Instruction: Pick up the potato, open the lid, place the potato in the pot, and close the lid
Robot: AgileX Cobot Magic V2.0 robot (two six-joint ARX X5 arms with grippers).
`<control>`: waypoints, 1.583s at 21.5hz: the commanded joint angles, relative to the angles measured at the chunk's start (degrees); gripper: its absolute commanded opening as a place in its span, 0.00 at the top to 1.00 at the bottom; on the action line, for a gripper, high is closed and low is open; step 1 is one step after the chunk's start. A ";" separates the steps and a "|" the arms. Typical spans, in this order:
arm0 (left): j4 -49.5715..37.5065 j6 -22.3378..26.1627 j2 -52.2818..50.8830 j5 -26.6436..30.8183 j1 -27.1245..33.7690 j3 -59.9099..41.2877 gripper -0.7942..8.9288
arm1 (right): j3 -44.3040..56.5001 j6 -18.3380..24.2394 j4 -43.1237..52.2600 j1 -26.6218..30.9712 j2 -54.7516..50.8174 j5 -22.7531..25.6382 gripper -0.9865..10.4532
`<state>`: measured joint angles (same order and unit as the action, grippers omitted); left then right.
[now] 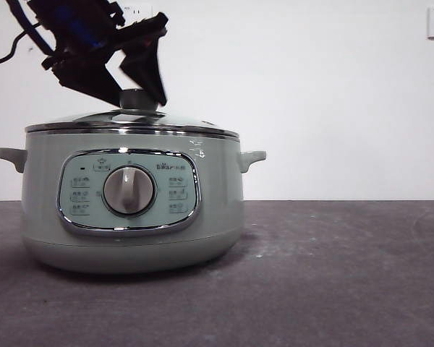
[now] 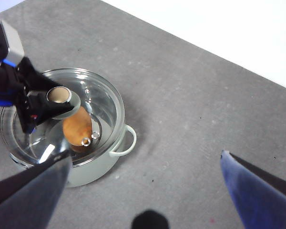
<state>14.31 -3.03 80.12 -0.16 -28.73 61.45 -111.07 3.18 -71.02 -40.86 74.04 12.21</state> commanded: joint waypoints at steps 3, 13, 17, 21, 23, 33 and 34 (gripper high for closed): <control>1.49 0.04 -2.67 -0.13 -0.22 1.18 0.47 | -0.09 -0.96 -0.28 -0.02 0.09 0.20 0.42; 27.52 0.92 -8.79 -11.26 -0.96 10.75 0.47 | -0.09 -1.44 -1.46 -0.02 0.20 0.11 0.43; 29.51 1.60 -12.59 -16.28 -0.98 11.34 0.54 | 0.04 -2.45 -3.21 -0.02 0.20 -0.09 0.59; 29.35 3.80 -18.49 -15.72 -0.94 11.34 0.92 | 0.90 -2.75 -4.98 0.00 -0.07 -0.04 0.89; 29.03 4.44 -21.18 -12.44 -0.94 11.34 0.93 | 2.19 -2.71 -4.09 0.00 -1.05 -0.04 0.92; 22.64 5.31 -42.95 5.42 -0.94 -2.25 0.93 | 40.00 -2.71 28.37 -0.02 -23.52 -0.02 0.92; 21.42 4.81 -45.40 6.21 -0.94 -5.38 0.93 | 44.76 -2.71 32.13 -0.02 -26.34 0.00 0.92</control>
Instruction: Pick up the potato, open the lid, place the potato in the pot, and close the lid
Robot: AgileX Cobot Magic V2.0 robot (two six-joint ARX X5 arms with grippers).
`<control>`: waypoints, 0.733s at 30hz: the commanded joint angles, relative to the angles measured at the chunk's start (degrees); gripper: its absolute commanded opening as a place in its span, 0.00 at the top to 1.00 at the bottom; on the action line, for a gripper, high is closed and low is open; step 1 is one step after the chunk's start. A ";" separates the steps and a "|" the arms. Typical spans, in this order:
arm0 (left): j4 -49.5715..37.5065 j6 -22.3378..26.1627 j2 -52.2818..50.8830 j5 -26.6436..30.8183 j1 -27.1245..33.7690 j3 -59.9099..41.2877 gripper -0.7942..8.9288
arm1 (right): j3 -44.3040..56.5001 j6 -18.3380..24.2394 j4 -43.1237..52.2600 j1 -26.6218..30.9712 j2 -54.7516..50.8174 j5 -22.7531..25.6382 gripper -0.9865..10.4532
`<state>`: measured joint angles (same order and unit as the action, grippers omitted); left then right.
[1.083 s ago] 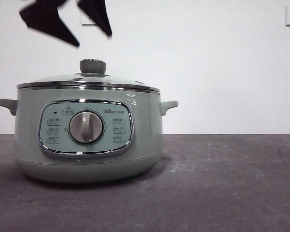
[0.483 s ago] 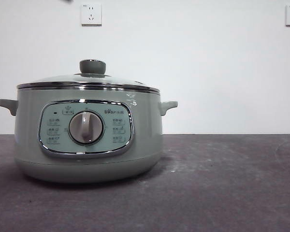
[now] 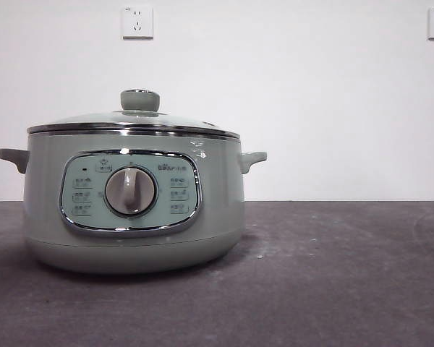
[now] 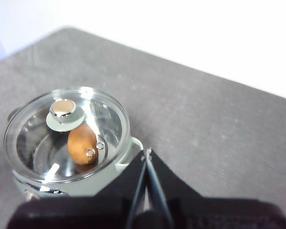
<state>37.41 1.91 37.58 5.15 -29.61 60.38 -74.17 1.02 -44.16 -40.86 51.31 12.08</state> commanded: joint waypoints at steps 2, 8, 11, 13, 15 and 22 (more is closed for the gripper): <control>-3.72 -0.46 -6.67 0.85 -0.07 -9.38 0.93 | 15.21 -0.55 11.10 -0.02 -8.02 0.13 0.92; -6.34 -2.51 -14.14 0.83 -0.07 -19.56 0.93 | 30.84 -0.61 21.99 -0.02 -17.94 0.11 0.92; -2.01 -3.85 -14.08 0.92 -0.07 -19.56 0.92 | 31.47 -2.47 19.58 -0.02 -18.12 0.33 0.91; 0.24 -3.78 -13.35 0.83 -0.07 -19.56 0.92 | 31.47 -2.60 19.47 -0.02 -17.97 0.31 0.91; 2.08 -3.85 -12.94 0.61 -0.07 -19.56 0.92 | 31.47 -2.60 19.34 -0.02 -17.94 -0.07 0.91; 4.31 -3.80 -10.82 0.70 -0.07 -19.56 0.92 | 31.47 -2.60 19.15 -0.02 -18.25 0.28 0.91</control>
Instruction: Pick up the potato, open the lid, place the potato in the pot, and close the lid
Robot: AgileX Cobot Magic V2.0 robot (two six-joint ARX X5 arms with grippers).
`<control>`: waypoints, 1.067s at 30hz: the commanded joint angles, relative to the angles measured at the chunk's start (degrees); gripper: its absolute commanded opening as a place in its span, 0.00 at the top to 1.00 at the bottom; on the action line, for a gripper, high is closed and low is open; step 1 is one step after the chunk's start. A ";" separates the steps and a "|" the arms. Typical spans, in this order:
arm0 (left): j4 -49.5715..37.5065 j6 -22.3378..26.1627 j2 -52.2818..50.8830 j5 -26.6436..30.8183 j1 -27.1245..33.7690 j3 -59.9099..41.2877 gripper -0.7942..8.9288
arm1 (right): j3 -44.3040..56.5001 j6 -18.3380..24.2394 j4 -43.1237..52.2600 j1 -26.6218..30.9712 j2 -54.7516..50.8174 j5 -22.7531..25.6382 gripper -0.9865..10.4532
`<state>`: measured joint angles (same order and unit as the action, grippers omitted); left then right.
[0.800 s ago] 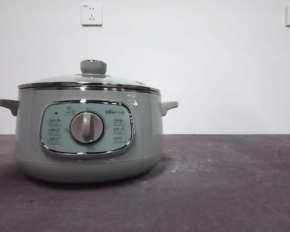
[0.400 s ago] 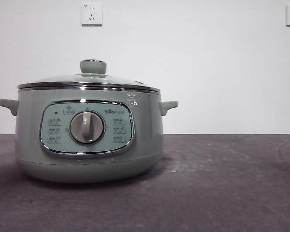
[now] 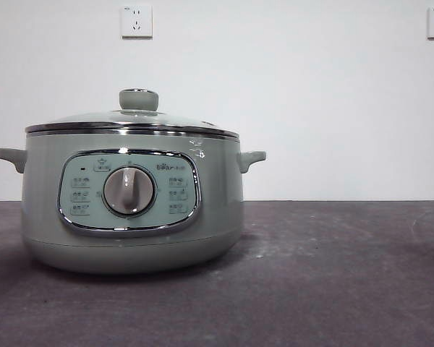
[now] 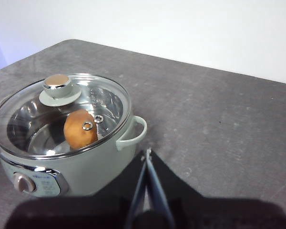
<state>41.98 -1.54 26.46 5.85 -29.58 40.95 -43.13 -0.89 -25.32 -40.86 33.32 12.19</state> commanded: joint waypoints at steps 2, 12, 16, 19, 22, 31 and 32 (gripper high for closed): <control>-0.28 -0.37 0.66 -0.02 -0.09 -0.13 0.92 | 0.44 -0.70 0.31 -0.02 -0.35 0.15 0.91; -2.23 -0.13 -2.32 -3.28 7.93 -0.94 0.92 | 0.44 -0.70 0.20 -0.02 -0.35 0.15 0.91; -12.31 -0.13 -6.21 -5.09 15.12 -6.29 0.92 | 0.44 -0.70 0.13 -0.02 -0.35 0.13 0.91; -20.48 -0.15 -10.25 -5.44 19.47 -13.09 0.92 | 0.44 -0.70 -0.13 -0.02 -0.35 0.13 0.91; -26.77 -0.13 -14.38 -6.34 22.64 -20.33 0.92 | 0.44 -0.70 -0.42 -0.02 -0.35 0.15 0.91; -30.80 -0.15 -23.78 -6.34 25.97 -35.04 0.92 | 0.44 -0.70 -0.63 -0.02 -0.35 0.15 0.91; -30.75 -0.15 -24.20 -6.34 25.97 -35.87 0.92 | 0.44 -0.70 -0.63 -0.02 -0.35 0.15 0.91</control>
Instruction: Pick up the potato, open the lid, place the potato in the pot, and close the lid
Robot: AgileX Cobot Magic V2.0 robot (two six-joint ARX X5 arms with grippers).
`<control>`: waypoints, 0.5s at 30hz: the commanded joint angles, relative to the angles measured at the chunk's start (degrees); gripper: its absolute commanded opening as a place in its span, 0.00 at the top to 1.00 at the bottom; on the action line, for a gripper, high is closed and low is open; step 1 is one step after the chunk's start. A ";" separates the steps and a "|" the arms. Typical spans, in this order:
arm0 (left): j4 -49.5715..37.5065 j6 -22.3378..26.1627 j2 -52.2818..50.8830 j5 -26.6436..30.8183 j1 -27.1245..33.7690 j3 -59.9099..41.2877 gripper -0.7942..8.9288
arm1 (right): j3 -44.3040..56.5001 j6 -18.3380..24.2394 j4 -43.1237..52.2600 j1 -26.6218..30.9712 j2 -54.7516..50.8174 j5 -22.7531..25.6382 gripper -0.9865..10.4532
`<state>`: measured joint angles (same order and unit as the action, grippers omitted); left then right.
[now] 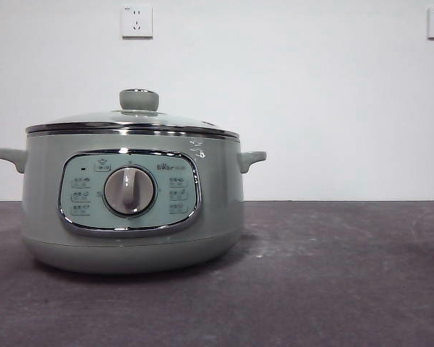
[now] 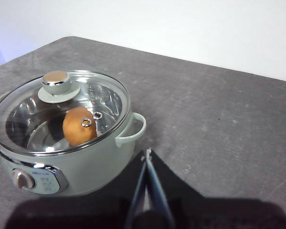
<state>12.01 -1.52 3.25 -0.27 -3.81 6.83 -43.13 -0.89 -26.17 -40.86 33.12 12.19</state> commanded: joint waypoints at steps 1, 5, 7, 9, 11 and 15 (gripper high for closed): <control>-0.81 -0.17 -1.25 -0.24 0.20 -2.62 0.92 | 0.44 -0.70 0.22 -0.02 -0.15 0.15 0.91; -0.87 -0.17 -1.57 -0.17 0.20 -5.14 0.92 | 0.44 -0.70 0.22 -0.02 -0.15 0.15 0.91; -0.87 -0.17 -1.84 -0.17 0.20 -6.14 0.92 | 0.44 -0.70 0.22 -0.02 -0.15 0.15 0.91; -1.07 -0.15 -2.14 -0.17 0.20 -6.56 0.92 | 0.44 -0.70 0.22 -0.02 -0.15 0.15 0.91; -1.11 -0.15 -2.69 -0.15 0.20 -6.60 0.92 | 0.44 -0.70 0.17 -0.02 -0.15 0.15 0.91; -1.22 -0.31 -3.13 -0.15 0.17 -6.60 0.92 | 0.44 -0.70 0.15 -0.02 -0.15 0.15 0.91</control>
<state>10.92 -1.52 0.30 -0.45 -3.79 1.17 -43.13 -0.89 -26.17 -40.86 33.12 12.16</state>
